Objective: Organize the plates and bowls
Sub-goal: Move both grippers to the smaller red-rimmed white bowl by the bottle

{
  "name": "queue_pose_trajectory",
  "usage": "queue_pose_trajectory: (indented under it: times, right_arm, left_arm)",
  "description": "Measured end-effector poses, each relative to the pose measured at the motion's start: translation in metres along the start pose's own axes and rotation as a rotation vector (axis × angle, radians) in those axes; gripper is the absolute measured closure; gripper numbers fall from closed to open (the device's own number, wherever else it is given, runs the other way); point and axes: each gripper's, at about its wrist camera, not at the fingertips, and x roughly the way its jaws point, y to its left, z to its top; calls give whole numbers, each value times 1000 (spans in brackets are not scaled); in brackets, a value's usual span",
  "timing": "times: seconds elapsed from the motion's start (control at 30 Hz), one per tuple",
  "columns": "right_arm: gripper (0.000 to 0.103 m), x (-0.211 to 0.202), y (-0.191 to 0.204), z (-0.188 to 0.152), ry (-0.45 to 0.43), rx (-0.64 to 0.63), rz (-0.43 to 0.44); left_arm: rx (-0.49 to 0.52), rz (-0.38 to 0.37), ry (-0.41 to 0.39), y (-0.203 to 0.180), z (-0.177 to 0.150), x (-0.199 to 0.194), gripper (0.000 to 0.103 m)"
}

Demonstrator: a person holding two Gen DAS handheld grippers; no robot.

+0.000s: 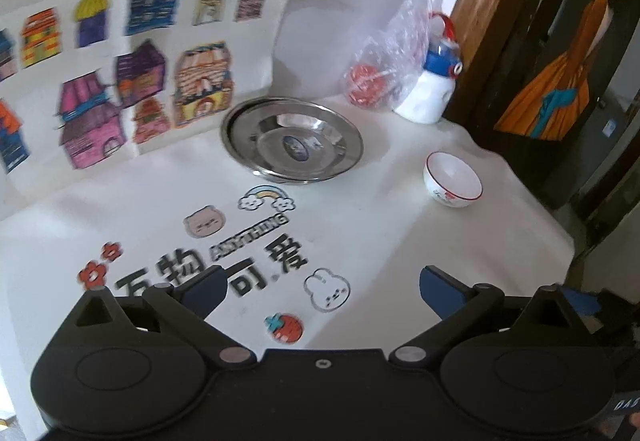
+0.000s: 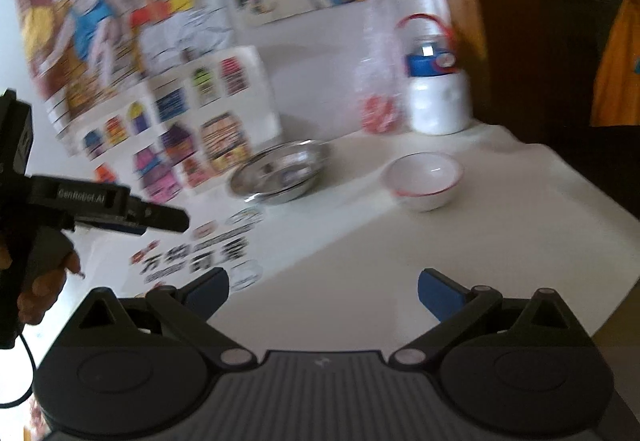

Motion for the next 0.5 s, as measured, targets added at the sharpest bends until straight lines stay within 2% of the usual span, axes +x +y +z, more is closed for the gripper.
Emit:
queue_pose_trajectory:
  times: [0.27, 0.5]
  right_arm:
    - [0, 25, -60, 30, -55, 87, -163]
    - [0, 61, -99, 46, -43, 138, -227]
  left_arm:
    - [57, -3, 51, -40, 39, 62, 1]
    - [125, 6, 34, -71, 74, 117, 1]
